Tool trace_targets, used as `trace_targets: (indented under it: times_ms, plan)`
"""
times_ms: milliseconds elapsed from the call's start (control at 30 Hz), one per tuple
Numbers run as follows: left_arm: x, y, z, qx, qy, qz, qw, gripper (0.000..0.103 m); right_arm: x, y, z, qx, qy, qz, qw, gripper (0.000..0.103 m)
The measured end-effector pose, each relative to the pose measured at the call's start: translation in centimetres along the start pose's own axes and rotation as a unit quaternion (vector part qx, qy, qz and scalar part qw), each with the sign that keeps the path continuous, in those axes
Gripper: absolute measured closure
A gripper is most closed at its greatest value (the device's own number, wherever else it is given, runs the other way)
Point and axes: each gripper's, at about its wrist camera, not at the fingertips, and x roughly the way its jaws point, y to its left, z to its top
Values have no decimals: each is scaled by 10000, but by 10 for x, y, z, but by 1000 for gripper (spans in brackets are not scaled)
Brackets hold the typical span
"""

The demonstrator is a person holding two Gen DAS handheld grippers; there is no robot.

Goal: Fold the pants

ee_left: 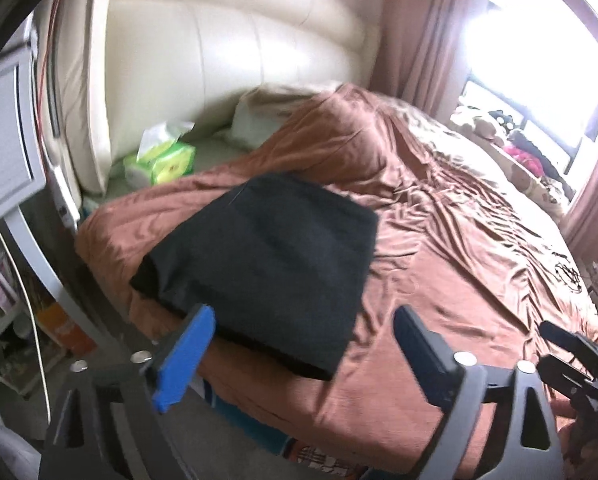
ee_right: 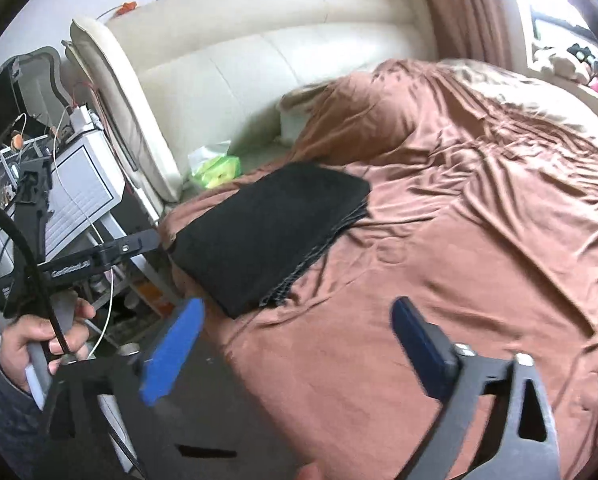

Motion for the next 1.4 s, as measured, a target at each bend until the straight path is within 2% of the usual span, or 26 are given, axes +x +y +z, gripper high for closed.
trace_targets:
  times_ms: [67,167,833,1167,1400]
  plan:
    - [-11,-14,-2,120,-122,1,9999,1,-18,1,-5,-46,-93,-147,9998,0]
    - [-24,-30,-5,183,-211,-58,9996,1,-39,0,-10,-61,-132,-313,9994,0]
    - [-111,-110,-42,436,-222,-685,9965,1,-182,-6,-56,110,-624,-610,9961,0]
    - [-157,-151,-74,745,-360,-1005,9915,1,-246,1,-90,87,-848,-833,9929,0]
    - [-192,-177,-97,973,-614,-1178,9863,1,-291,8,-120,139,-1051,-1052,9888,0]
